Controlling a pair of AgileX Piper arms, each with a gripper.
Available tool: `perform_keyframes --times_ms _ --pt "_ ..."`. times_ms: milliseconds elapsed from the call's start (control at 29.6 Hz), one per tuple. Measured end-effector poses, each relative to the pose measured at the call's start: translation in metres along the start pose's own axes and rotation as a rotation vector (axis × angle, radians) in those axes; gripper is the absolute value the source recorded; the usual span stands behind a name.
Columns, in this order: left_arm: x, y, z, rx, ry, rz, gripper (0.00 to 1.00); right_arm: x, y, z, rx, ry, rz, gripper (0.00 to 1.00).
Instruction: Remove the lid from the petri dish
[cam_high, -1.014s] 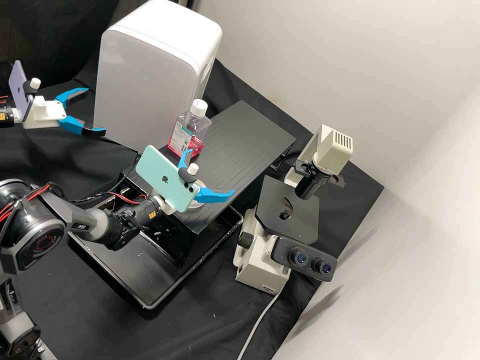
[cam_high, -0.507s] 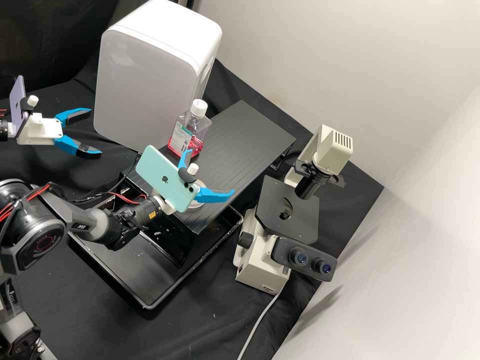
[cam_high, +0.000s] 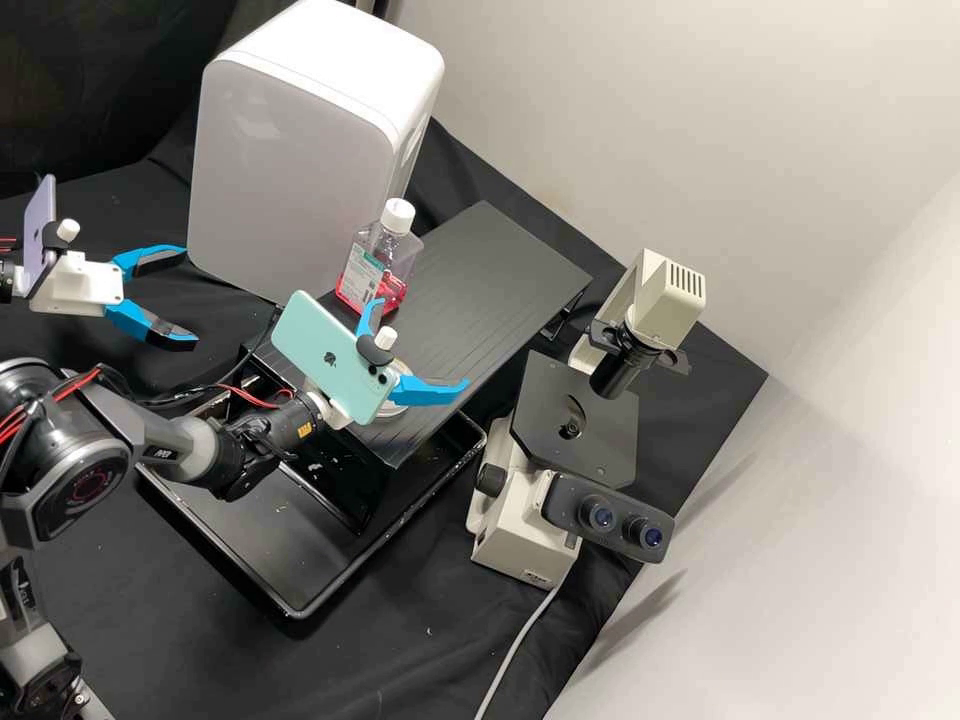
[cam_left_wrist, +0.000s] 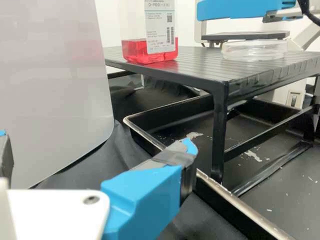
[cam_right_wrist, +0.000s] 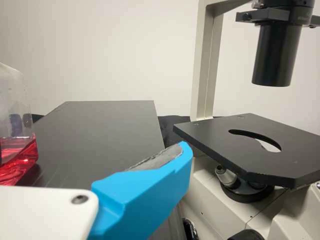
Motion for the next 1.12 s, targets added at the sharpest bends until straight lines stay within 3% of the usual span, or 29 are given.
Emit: perform_keyframes --times_ms 237,338,439,541,980,1116 --pt "-0.004 -0.0041 0.002 -0.002 -0.009 -0.020 1.00 0.000 0.000 0.000 0.000 0.000 0.000 1.00" --pt "-0.007 -0.0030 0.002 -0.023 -0.011 -0.018 1.00 0.000 0.000 0.000 0.000 0.000 0.000 1.00" --pt "-0.010 -0.0019 0.003 -0.028 -0.012 -0.016 1.00 0.000 0.000 0.000 0.000 0.000 0.000 1.00" --pt "-0.012 -0.0003 0.003 -0.045 -0.013 -0.011 1.00 0.000 0.000 0.000 0.000 0.000 0.000 1.00" --pt "-0.014 -0.0016 0.007 -0.042 -0.028 -0.018 1.00 0.000 0.000 0.000 0.000 0.000 0.000 1.00" --pt "-0.013 -0.0083 0.011 -0.037 -0.040 -0.044 1.00 0.000 0.000 0.000 0.000 0.000 0.000 1.00"
